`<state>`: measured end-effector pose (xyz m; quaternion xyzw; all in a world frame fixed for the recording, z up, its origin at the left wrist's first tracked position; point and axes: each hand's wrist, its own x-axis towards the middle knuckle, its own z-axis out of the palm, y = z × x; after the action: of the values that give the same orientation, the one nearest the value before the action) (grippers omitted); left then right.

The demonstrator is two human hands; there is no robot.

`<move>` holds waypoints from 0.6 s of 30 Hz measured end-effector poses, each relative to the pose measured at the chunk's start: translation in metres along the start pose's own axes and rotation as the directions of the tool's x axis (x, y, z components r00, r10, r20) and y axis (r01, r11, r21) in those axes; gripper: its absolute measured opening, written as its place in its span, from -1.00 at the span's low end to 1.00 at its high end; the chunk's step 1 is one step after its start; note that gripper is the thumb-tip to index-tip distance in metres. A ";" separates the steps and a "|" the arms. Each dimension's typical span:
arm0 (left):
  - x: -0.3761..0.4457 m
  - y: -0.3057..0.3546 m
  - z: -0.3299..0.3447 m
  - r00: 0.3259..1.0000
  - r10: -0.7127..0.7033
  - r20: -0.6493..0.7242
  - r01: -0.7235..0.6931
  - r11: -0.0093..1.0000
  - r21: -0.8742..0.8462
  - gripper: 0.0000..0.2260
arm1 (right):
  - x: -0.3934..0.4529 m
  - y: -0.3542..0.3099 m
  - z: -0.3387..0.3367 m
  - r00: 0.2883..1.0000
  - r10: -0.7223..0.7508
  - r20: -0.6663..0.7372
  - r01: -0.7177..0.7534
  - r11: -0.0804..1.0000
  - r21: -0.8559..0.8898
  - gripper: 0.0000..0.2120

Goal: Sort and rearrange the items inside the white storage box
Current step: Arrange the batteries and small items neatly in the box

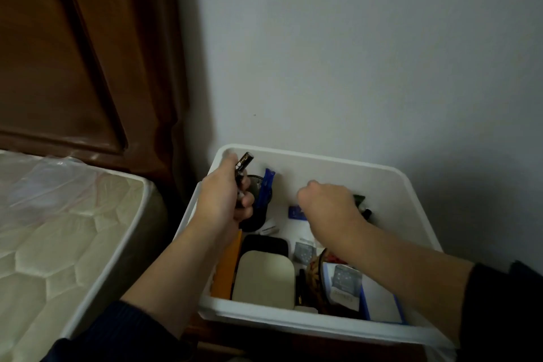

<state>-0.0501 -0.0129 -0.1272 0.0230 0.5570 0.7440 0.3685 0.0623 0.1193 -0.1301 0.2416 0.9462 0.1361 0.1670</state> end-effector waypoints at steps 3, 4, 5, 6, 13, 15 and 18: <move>-0.020 0.009 -0.009 0.984 0.171 -0.056 -0.168 0.984 0.056 -0.61 | -0.025 0.022 -0.018 0.966 0.070 -0.251 -0.043 0.993 0.114 -0.90; -0.027 0.013 -0.013 0.969 0.242 -0.048 -0.237 0.968 0.080 -0.60 | -0.030 0.029 -0.023 0.933 0.105 -0.344 -0.031 0.976 0.214 -0.91; -0.035 0.016 -0.018 0.951 0.307 -0.042 -0.302 0.949 0.089 -0.58 | -0.035 0.036 -0.028 0.901 0.161 -0.404 -0.007 0.935 0.356 -0.91; -0.042 0.018 -0.023 0.930 0.363 -0.053 -0.357 0.930 0.089 -0.56 | -0.039 0.041 -0.033 0.873 0.232 -0.430 0.029 0.854 0.520 -0.91; -0.065 0.001 -0.055 0.822 0.550 -0.149 -0.505 0.824 0.256 -0.52 | -0.033 0.024 -0.052 0.816 0.430 -0.386 0.314 0.232 0.921 -0.90; -0.063 0.000 -0.056 0.823 0.549 -0.147 -0.502 0.823 0.265 -0.52 | -0.022 0.013 -0.052 0.795 0.462 -0.392 0.316 0.235 0.919 -0.91; -0.057 0.003 -0.057 0.839 0.515 -0.179 -0.470 0.849 0.242 -0.49 | 0.000 -0.003 -0.052 0.752 0.475 -0.457 0.307 0.361 0.880 -0.86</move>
<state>-0.0353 -0.0925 -0.1249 0.1118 0.6399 0.7548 0.0911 0.0412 0.1079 -0.0840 0.2803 0.8289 -0.3368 -0.3476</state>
